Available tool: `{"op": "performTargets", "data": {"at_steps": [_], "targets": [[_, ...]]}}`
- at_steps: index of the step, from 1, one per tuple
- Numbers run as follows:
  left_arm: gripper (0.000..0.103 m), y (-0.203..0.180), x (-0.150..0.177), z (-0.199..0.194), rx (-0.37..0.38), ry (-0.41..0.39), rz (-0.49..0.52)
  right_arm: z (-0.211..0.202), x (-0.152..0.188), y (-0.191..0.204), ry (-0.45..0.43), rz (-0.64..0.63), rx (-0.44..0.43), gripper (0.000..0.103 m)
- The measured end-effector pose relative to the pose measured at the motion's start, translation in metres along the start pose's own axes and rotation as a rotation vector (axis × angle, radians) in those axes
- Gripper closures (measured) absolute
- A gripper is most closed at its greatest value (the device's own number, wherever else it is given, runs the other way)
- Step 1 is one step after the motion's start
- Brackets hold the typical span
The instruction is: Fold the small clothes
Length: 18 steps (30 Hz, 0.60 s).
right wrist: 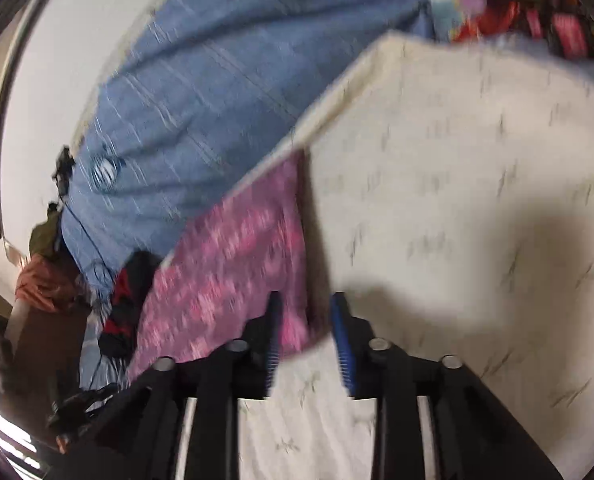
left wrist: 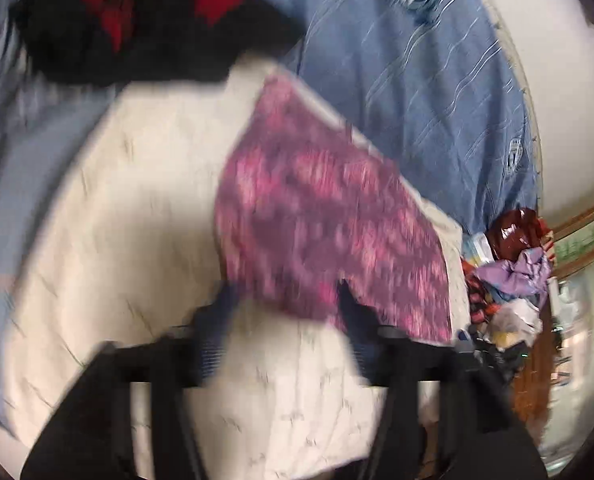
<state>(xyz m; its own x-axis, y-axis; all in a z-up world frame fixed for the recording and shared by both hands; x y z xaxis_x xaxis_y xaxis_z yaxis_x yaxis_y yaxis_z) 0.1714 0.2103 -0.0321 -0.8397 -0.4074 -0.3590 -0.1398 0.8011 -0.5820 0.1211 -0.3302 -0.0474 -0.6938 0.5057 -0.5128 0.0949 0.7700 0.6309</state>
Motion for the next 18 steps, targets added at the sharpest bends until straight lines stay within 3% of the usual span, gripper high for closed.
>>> {"op": "performTargets", "data": {"at_steps": [2,4,8,12,16,17,18], "targets": [[0.026,-0.008,-0.036,-0.001,-0.039,-0.043,0.041,0.002,-0.019,0.007,-0.022,-0.008,-0.016,0.056],[0.025,-0.01,-0.072,0.014,-0.082,-0.04,0.053,0.013,-0.037,0.016,-0.02,-0.016,-0.016,0.055],[0.025,-0.007,-0.145,0.079,-0.108,0.087,-0.012,0.054,-0.072,0.024,0.024,0.017,-0.01,0.049],[0.025,-0.006,-0.179,0.133,-0.162,0.144,-0.013,0.102,-0.103,0.019,0.061,0.064,0.025,0.048],[0.026,-0.003,-0.185,0.167,-0.117,0.22,-0.004,0.143,-0.123,0.012,0.114,0.103,0.052,0.048],[0.031,-0.006,-0.185,0.169,-0.102,0.213,0.004,0.151,-0.126,0.012,0.127,0.1,0.053,0.048],[0.055,-0.014,-0.187,0.168,-0.081,0.181,0.042,0.158,-0.128,0.013,0.132,0.091,0.053,0.048]]}}
Point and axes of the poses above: each gripper's, at about its wrist camera, not at the fingertips, and z roughly the way its jaws point, y to its left, x to its underside, the point moved 4 cm from there along z, roughly the way its jaws point, and after that the axes turned 5 degrees about y, right-handed, at the moved point
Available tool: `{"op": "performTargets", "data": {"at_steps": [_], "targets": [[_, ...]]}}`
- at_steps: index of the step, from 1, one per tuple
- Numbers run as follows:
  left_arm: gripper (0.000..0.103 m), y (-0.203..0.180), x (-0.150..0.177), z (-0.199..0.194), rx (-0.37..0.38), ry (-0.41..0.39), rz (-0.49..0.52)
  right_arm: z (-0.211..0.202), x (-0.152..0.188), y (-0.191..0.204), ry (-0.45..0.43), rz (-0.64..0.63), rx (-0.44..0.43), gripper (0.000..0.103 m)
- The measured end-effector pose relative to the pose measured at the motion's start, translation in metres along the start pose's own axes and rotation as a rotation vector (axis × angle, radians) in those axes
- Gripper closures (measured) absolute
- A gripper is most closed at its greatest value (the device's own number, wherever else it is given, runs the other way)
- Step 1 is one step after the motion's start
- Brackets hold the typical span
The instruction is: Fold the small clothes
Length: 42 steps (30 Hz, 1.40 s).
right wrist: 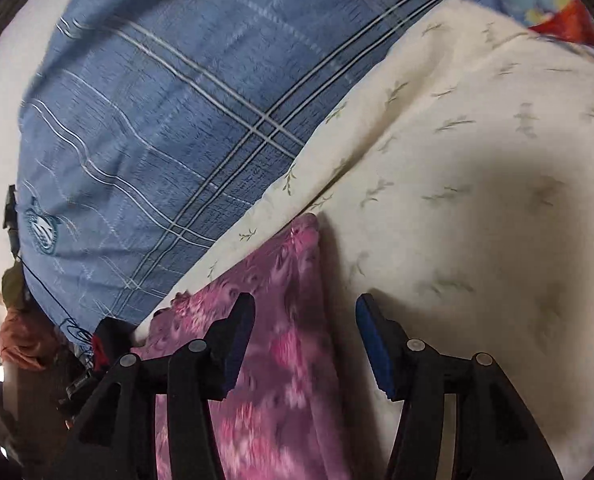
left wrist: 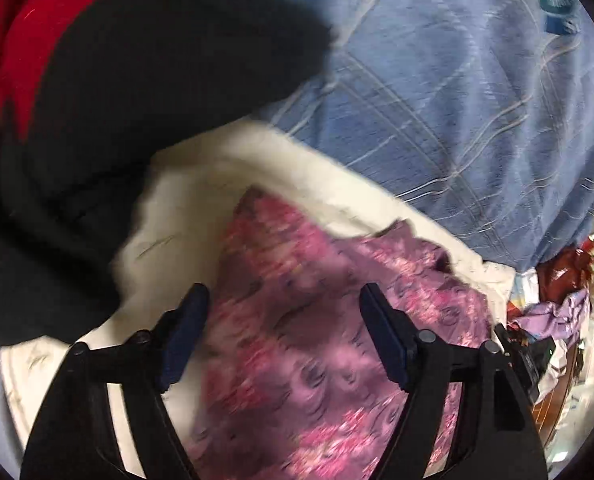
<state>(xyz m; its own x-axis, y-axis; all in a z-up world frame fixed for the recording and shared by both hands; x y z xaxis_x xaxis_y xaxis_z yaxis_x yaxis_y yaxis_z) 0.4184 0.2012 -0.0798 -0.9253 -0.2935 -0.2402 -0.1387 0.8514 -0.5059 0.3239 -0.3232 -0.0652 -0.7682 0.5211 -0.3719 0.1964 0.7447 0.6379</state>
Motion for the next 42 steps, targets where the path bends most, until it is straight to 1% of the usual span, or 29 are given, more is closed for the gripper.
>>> {"op": "performTargets", "data": {"at_steps": [1,2,3,4,6,8,9,11,12,13,14,15,16,17,19,20,21,23,25,26,27,31,33,34,35,37,38,40,42], "targets": [[0.071,-0.006,-0.002,-0.003,-0.009,-0.023,0.029,0.005,-0.003,0.005,-0.004,-0.024,-0.006,0.049],[0.098,-0.011,-0.002,-0.005,-0.026,-0.041,0.051,0.009,-0.005,0.009,-0.001,-0.055,-0.012,0.061],[0.099,-0.015,-0.003,-0.008,-0.032,-0.057,0.058,0.012,-0.007,0.016,0.004,-0.092,-0.013,0.074],[0.099,-0.016,-0.004,-0.013,-0.034,-0.084,0.054,0.014,-0.009,0.023,0.008,-0.13,-0.002,0.098],[0.099,-0.009,-0.006,-0.026,-0.068,-0.156,0.044,0.005,-0.012,0.035,-0.025,-0.169,-0.058,0.099],[0.1,0.007,-0.011,-0.021,-0.128,-0.175,0.009,-0.009,-0.015,0.038,-0.094,-0.178,-0.081,0.099],[0.1,0.018,-0.012,-0.012,-0.168,-0.148,-0.019,-0.009,-0.017,0.031,-0.103,-0.156,-0.065,0.099],[0.103,0.043,-0.013,0.002,-0.271,-0.116,-0.089,0.009,-0.018,0.005,-0.034,-0.073,0.008,0.099],[0.103,0.05,-0.01,-0.001,-0.269,-0.127,-0.108,0.017,-0.015,-0.005,0.003,-0.041,0.052,0.098],[0.103,0.053,-0.007,-0.006,-0.235,-0.142,-0.125,0.018,-0.013,-0.01,0.011,-0.027,0.057,0.099],[0.103,0.054,-0.004,-0.014,-0.192,-0.155,-0.141,0.011,-0.011,-0.01,-0.018,-0.021,0.07,0.088],[0.103,0.051,0.001,-0.026,-0.122,-0.176,-0.153,0.002,-0.01,-0.006,-0.057,-0.027,0.111,0.087],[0.103,0.046,0.005,-0.033,-0.08,-0.191,-0.151,-0.011,-0.009,0.001,-0.114,-0.05,0.132,0.087],[0.102,0.039,0.01,-0.04,-0.045,-0.204,-0.139,-0.019,-0.007,0.01,-0.142,-0.078,0.104,0.087],[0.086,0.014,0.022,-0.045,0.02,-0.2,-0.077,-0.027,0.005,0.034,-0.158,-0.143,0.029,0.085],[0.061,0.002,0.028,-0.043,0.028,-0.186,-0.049,-0.025,0.012,0.043,-0.134,-0.166,-0.005,0.081],[0.042,-0.007,0.035,-0.037,0.02,-0.17,-0.019,-0.02,0.021,0.052,-0.102,-0.187,-0.031,0.079],[0.04,-0.017,0.046,-0.015,-0.047,-0.142,0.035,-0.005,0.041,0.057,-0.046,-0.196,-0.05,0.075],[0.041,-0.015,0.053,0.011,-0.127,-0.084,0.068,0.016,0.054,0.048,0.003,-0.177,-0.016,0.077],[0.041,-0.022,0.051,0.012,-0.148,-0.109,0.092,0.02,0.059,0.044,-0.035,-0.196,-0.008,0.085],[0.041,-0.026,0.054,0.005,-0.171,-0.115,0.111,0.018,0.061,0.043,-0.061,-0.206,-0.007,0.085],[0.04,-0.022,0.074,-0.024,-0.121,-0.086,0.077,0.01,0.062,0.051,-0.04,-0.212,0.038,0.081],[0.036,-0.002,0.092,-0.041,-0.154,-0.109,0.032,-0.001,0.072,0.065,-0.064,-0.258,0.073,0.07],[0.035,0.006,0.1,-0.043,-0.158,-0.108,0.005,-0.006,0.079,0.069,-0.069,-0.279,0.077,0.058],[0.035,0.013,0.106,-0.042,-0.146,-0.093,-0.019,-0.012,0.086,0.068,-0.076,-0.29,0.08,0.052],[0.036,0.026,0.117,-0.031,-0.12,-0.03,-0.044,-0.018,0.1,0.071,-0.084,-0.305,0.097,0.044],[0.036,0.026,0.117,-0.032,-0.121,-0.041,-0.026,-0.02,0.106,0.072,-0.083,-0.312,0.133,0.044],[0.036,0.027,0.121,-0.046,-0.172,-0.048,-0.007,-0.027,0.113,0.079,-0.094,-0.331,0.164,0.043],[0.036,0.028,0.118,-0.054,-0.176,-0.083,0.008,-0.036,0.124,0.09,-0.114,-0.343,0.136,0.043]]}}
Point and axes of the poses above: each gripper's, at about its wrist camera, not at the fingertips, and z roughly the way its jaws point, y to its left, x to its underside, the point moved 4 cm from there along z, roughly the way its jaws point, and after that the axes turned 5 degrees about y, right-handed, at the moved point
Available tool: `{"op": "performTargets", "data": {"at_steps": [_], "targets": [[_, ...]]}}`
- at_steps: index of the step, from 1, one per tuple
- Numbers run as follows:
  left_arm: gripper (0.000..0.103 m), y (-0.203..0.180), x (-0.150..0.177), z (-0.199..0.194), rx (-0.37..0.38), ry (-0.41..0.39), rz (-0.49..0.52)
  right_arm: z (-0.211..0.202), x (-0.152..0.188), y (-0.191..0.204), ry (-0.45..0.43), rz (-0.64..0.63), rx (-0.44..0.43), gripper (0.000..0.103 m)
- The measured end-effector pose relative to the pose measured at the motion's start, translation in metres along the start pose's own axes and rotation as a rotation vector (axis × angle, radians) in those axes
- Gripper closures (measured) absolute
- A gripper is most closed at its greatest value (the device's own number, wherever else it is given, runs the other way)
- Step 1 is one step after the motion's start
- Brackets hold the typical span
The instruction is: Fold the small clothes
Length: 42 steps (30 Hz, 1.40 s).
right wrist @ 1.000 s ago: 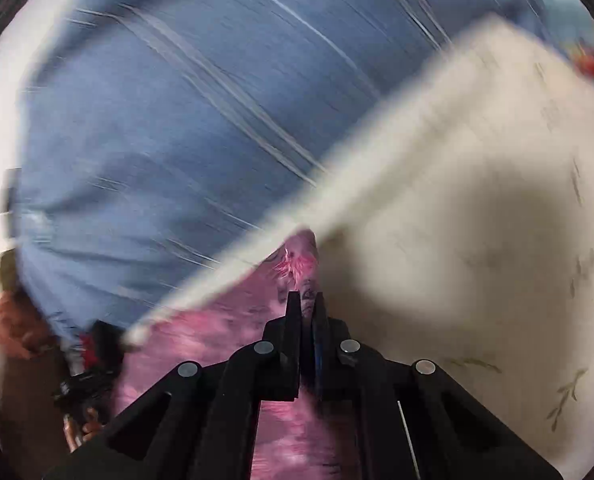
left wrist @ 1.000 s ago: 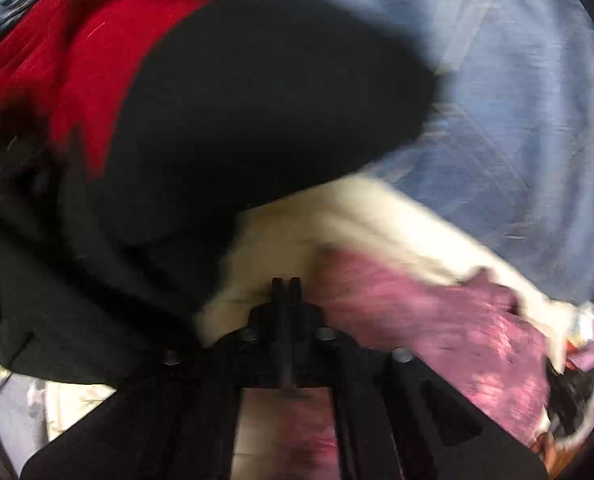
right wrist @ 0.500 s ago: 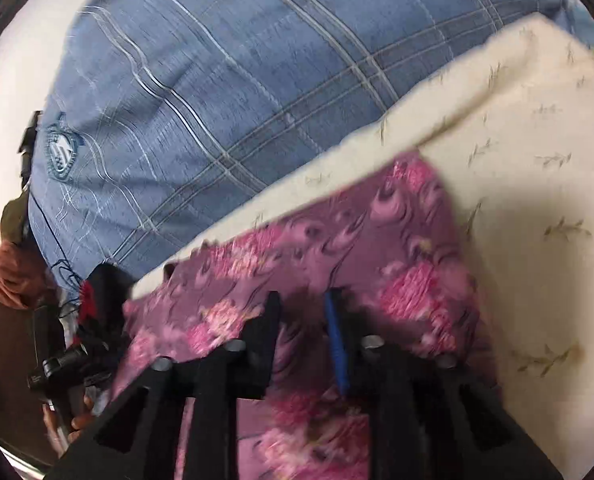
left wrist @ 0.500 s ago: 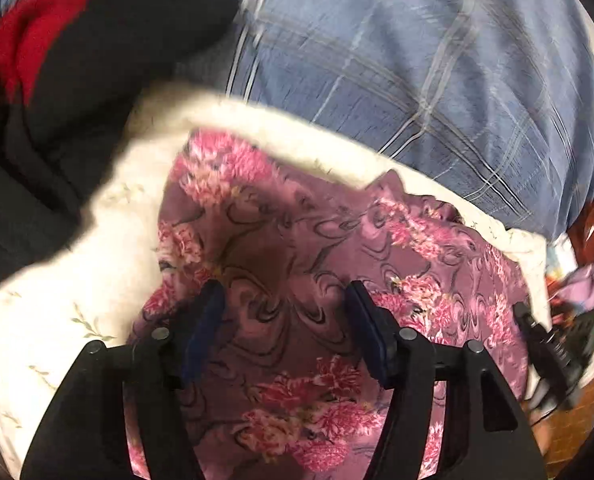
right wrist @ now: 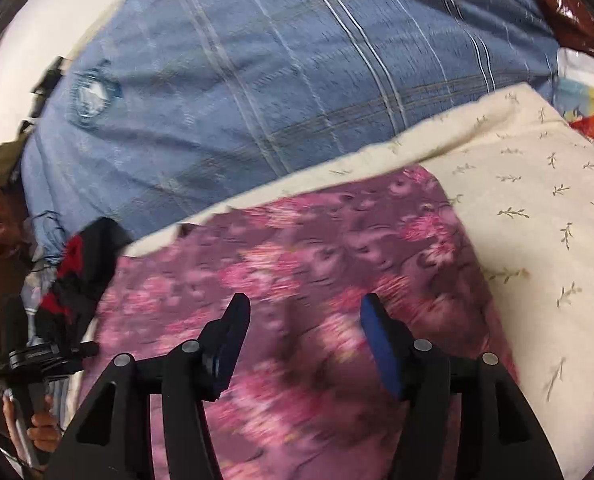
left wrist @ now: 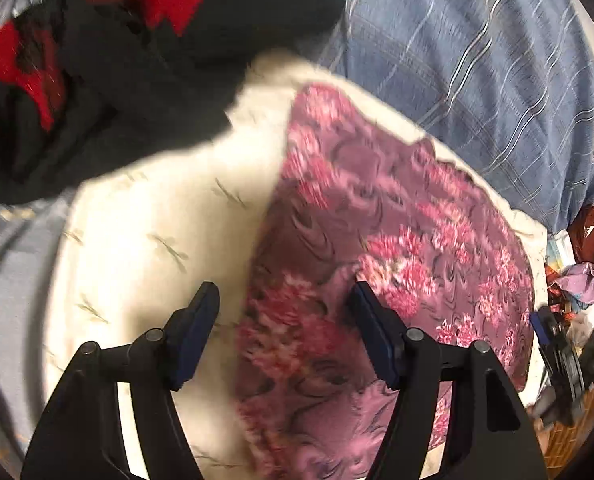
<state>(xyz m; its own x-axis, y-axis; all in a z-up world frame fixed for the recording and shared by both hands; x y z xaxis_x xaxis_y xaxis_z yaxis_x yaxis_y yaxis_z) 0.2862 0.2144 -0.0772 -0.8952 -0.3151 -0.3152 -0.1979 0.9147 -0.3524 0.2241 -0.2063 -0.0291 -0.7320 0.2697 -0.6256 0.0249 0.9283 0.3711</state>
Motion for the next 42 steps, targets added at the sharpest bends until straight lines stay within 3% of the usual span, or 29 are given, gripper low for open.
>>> {"op": "performTargets", "data": {"at_steps": [5,9,12,16,20,24,27,31,34,36,37,40,42], "targets": [[0.036,0.044,-0.006,-0.005,0.107,0.028,-0.093,-0.002,0.048,0.072,0.066,-0.181,-0.057,0.041],[0.036,0.066,-0.002,-0.014,0.158,0.018,-0.148,0.014,0.115,0.157,0.166,-0.485,-0.071,0.04],[0.035,0.072,-0.003,-0.015,0.183,0.009,-0.179,0.022,0.156,0.215,0.151,-0.755,-0.035,0.034],[0.035,0.078,-0.001,-0.019,0.214,0.02,-0.172,0.031,0.177,0.262,0.077,-0.958,0.039,0.032],[0.035,0.063,0.01,-0.011,0.279,0.085,-0.108,0.042,0.163,0.264,0.116,-0.906,0.044,0.032],[0.035,0.049,0.028,-0.008,0.326,0.136,-0.036,0.039,0.153,0.228,0.12,-0.816,0.08,0.031],[0.035,0.045,0.042,-0.008,0.429,0.175,-0.062,0.034,0.143,0.203,0.169,-0.682,0.005,0.028],[0.033,0.039,0.074,-0.011,0.48,0.193,-0.073,0.02,0.136,0.19,0.164,-0.601,-0.075,0.026],[0.037,0.032,0.086,-0.01,0.509,0.171,-0.091,0.017,0.132,0.174,0.157,-0.556,-0.067,0.026],[0.092,0.031,0.089,-0.008,0.52,0.156,-0.11,0.015,0.134,0.163,0.172,-0.508,-0.069,0.026],[0.093,0.031,0.091,-0.006,0.537,0.165,-0.116,0.012,0.132,0.159,0.172,-0.482,-0.079,0.026],[0.095,0.04,0.084,-0.02,0.559,0.093,-0.165,0.006,0.126,0.153,0.151,-0.455,-0.087,0.026],[0.099,0.043,0.075,-0.038,0.523,0.029,-0.152,0.004,0.124,0.151,0.142,-0.459,-0.08,0.026]]}}
Point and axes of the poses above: each gripper's, at about its wrist camera, not at the fingertips, and z roughly the way its jaws point, y to its left, x to its underside, the point moved 4 cm from there along z, roughly the way its jaws point, and after that the axes turned 5 degrees about y, right-handed, at the moved point
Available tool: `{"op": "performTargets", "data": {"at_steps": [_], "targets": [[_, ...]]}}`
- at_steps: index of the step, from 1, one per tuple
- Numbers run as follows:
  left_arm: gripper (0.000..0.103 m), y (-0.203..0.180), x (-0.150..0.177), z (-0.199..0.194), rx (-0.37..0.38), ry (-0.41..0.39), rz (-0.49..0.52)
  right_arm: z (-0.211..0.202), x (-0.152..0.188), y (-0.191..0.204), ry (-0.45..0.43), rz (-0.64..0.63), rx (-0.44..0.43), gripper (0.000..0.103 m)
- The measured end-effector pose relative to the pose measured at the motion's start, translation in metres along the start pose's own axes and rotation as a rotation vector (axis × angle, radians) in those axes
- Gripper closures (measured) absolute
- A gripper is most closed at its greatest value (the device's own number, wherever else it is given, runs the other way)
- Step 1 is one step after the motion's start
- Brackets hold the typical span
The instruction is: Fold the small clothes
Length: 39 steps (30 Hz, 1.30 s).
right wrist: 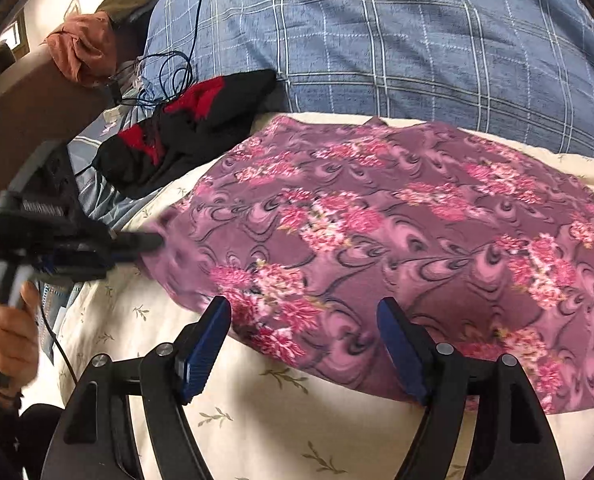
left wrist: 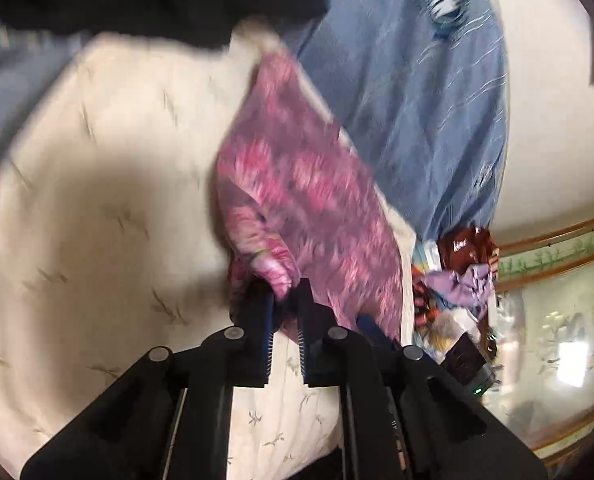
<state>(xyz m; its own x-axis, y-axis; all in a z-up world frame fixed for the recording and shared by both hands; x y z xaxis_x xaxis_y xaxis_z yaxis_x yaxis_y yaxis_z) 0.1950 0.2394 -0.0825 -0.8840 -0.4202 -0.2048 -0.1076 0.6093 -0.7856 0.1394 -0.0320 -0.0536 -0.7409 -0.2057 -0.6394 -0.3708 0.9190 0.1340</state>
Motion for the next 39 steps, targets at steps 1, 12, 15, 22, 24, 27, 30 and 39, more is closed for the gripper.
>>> {"op": "performTargets", "data": {"at_steps": [1,12,15,22,24,27,30,39], "targets": [[0.101,-0.005,-0.004,-0.008,-0.093,-0.037,0.036,0.0,-0.001,-0.002,-0.001,0.002,0.004,0.026],[0.076,0.019,-0.025,-0.026,-0.385,-0.023,0.036,0.022,-0.01,0.054,0.025,-0.157,-0.011,0.023],[0.055,0.016,-0.037,-0.022,-0.38,0.014,0.047,0.043,-0.01,0.093,0.04,-0.348,0.093,0.021],[0.049,0.016,-0.072,0.003,-0.369,0.14,0.066,0.083,-0.032,0.133,-0.044,-0.606,0.364,0.023],[0.045,0.014,-0.087,0.017,-0.313,0.191,0.038,0.088,-0.038,0.136,-0.061,-0.643,0.359,0.061],[0.03,0.01,-0.108,0.04,-0.258,0.225,-0.015,0.081,-0.044,0.134,-0.087,-0.634,0.305,0.084],[0.022,0.004,-0.121,0.067,-0.24,0.25,-0.039,0.061,-0.044,0.128,-0.166,-0.607,0.266,0.086],[0.096,-0.045,-0.132,0.099,-0.296,0.223,0.028,0.041,-0.048,0.11,-0.207,-0.5,0.14,0.088]]}}
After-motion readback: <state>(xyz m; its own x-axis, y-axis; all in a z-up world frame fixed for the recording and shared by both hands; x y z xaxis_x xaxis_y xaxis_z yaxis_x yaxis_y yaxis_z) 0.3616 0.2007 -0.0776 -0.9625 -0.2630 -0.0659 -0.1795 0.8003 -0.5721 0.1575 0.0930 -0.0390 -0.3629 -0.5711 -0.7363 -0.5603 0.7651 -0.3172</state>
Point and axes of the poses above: each gripper's, at about its wrist camera, not at the fingertips, and z roughly the way its jaws point, y to its left, x to its underside, the point moved 4 cm from there along z, roughly the way its jaws point, and after that the axes turned 5 degrees about y, right-handed, at the moved point
